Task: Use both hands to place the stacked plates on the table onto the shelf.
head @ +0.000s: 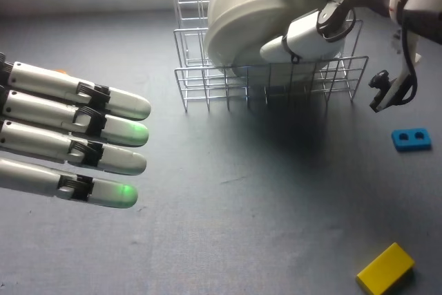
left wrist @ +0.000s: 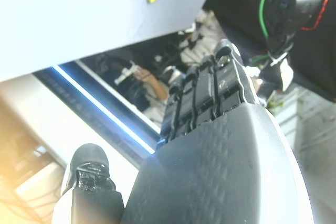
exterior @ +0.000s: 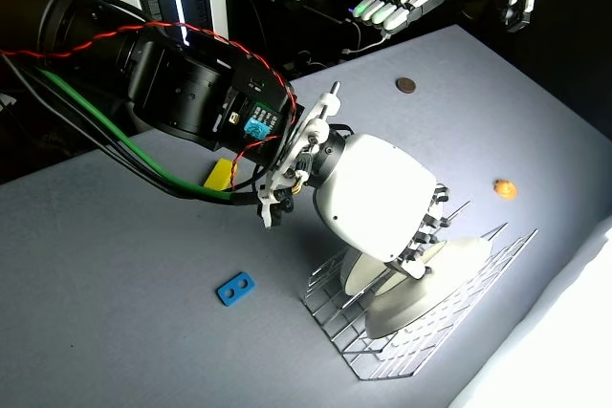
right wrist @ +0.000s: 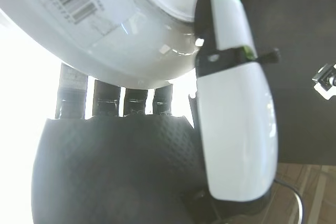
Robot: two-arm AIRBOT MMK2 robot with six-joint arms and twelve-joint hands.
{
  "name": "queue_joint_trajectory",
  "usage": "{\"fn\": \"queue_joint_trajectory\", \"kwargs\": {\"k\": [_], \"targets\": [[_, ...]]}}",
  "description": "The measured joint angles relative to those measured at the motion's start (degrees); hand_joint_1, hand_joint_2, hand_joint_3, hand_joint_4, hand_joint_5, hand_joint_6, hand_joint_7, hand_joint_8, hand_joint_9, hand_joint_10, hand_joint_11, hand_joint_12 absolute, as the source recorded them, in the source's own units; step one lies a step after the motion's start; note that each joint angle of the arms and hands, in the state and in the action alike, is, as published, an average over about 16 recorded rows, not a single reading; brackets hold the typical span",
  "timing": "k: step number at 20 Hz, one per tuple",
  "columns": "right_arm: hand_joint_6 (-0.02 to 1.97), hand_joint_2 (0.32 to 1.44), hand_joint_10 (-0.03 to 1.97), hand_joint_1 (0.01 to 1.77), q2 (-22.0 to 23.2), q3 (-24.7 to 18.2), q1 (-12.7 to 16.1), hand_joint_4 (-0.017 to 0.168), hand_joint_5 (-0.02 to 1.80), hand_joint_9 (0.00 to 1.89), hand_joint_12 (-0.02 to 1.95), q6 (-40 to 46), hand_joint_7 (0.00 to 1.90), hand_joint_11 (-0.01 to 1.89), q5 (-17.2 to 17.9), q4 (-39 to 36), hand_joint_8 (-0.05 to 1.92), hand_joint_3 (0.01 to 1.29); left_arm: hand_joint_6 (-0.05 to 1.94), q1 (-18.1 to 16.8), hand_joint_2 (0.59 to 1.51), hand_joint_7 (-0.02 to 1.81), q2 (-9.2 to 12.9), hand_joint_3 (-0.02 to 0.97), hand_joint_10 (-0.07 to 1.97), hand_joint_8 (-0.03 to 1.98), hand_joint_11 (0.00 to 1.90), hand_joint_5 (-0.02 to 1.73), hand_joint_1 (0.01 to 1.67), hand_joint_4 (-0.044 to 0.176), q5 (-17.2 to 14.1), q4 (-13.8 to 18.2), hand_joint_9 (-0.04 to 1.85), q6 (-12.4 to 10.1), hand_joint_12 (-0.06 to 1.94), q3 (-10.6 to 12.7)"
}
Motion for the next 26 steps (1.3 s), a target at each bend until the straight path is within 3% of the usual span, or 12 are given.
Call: {"fn": "queue_joint_trajectory", "kwargs": {"k": [6,14,21,26], "targets": [[0.61,1.0,0.79,1.0,0.32,-0.65,0.44,-0.008,0.73,0.75,1.5,-0.12,0.77,0.41,-0.34,-0.11,0.69,0.01,0.01,0.0,1.137,0.02,0.0,0.02,-0.06,-0.01,0.02,0.04,0.02,0.003,0.19,0.13,0.02,0.32,0.01,0.0],[1.04,0.99,1.38,0.93,1.36,-1.88,2.43,-0.006,0.58,0.47,1.73,-0.35,0.55,0.27,-0.88,-0.59,1.26,0.01,0.01,0.0,1.137,0.02,0.0,0.02,-0.06,-0.01,0.02,0.03,0.02,0.004,0.32,0.32,0.02,0.61,0.01,-0.01],[1.01,1.0,1.31,0.91,3.48,-4.74,4.99,-0.005,0.56,0.47,1.68,-0.27,0.55,0.27,-0.6,-5.75,1.19,0.01,0.01,0.0,1.136,0.02,-0.04,0.02,-0.06,-0.01,0.02,0.03,0.02,0.003,0.42,0.37,0.02,0.71,0.01,0.0],[0.98,1.0,1.27,0.9,5.58,-8.3,5.88,-0.004,0.55,0.48,1.64,2.11,0.56,0.27,0.33,-17.14,1.15,0.01,0.01,0.0,1.137,0.02,-0.1,0.02,-0.06,-0.01,0.02,0.03,0.02,0.004,0.6,0.38,0.02,0.9,0.01,0.0]]}}
